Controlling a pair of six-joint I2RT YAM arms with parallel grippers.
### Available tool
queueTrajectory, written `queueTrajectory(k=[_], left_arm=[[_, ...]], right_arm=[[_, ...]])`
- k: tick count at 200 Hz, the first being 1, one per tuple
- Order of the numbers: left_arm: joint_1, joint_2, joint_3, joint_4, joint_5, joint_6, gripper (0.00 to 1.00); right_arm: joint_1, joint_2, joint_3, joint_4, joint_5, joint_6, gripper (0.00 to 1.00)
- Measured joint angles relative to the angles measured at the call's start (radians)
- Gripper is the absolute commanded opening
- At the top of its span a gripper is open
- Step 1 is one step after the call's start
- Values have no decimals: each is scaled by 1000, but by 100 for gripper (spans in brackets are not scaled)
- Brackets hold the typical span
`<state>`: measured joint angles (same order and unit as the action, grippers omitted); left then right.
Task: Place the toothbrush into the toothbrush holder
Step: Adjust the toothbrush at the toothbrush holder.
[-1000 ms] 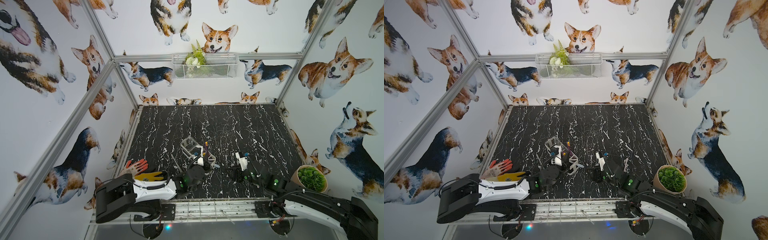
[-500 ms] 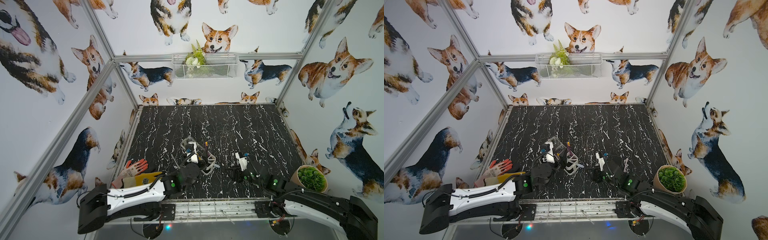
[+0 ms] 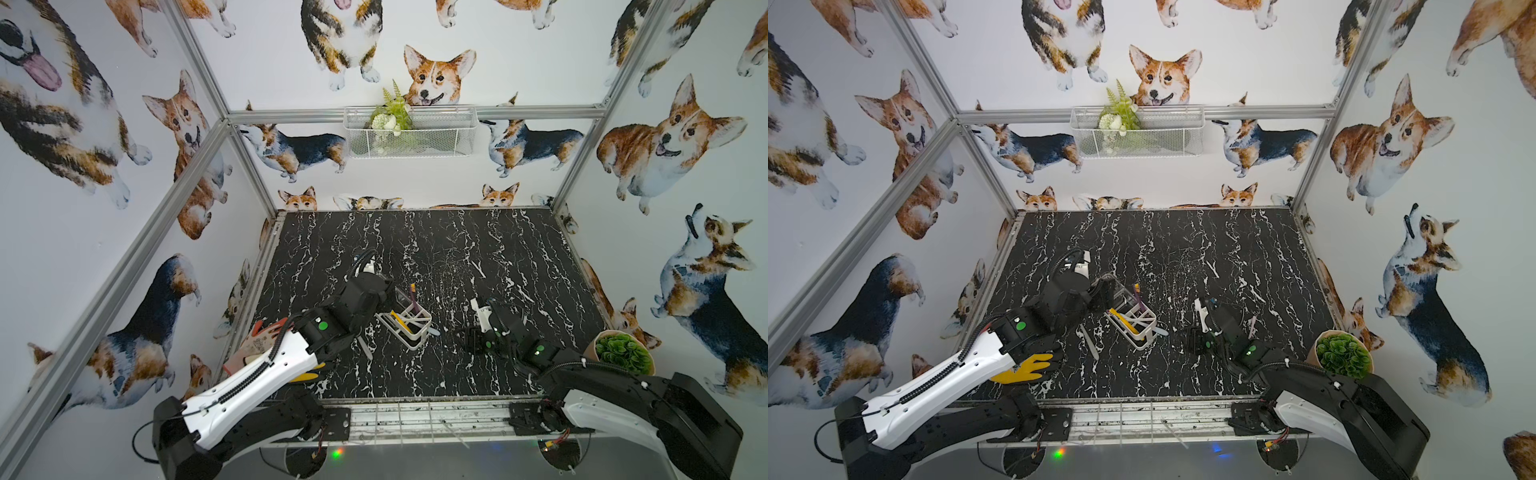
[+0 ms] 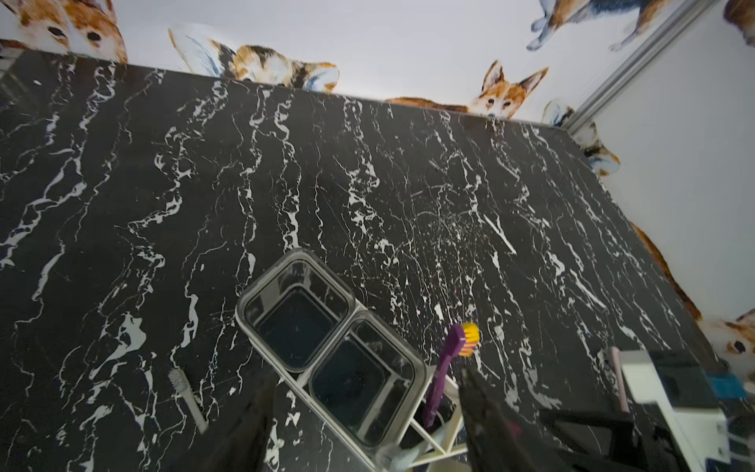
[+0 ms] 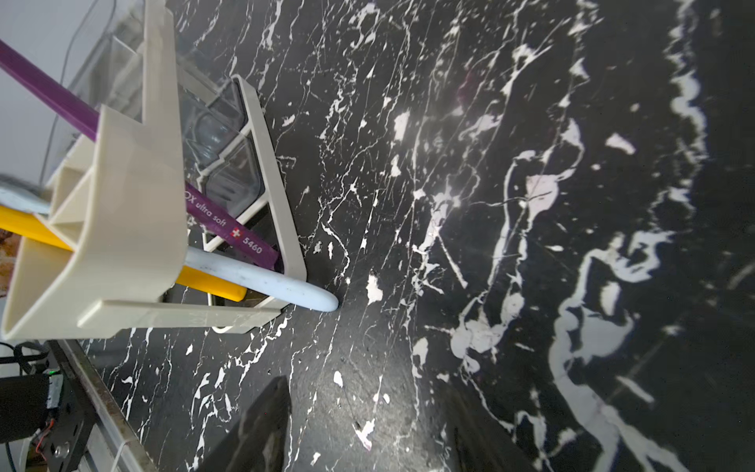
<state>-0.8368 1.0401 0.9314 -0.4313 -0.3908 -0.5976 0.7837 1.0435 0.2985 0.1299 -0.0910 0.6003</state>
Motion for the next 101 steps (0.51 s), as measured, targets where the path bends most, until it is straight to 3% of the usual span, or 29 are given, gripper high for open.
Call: queueTrajectory(k=[43,101], left_arm=[[25,131,64,-68,153,31,70],[47,212,106,-93,224,56,66]], right_arm=[[-7,260,80,84,-69,-60,57],[-11,497,172,277,-136,-103,44]])
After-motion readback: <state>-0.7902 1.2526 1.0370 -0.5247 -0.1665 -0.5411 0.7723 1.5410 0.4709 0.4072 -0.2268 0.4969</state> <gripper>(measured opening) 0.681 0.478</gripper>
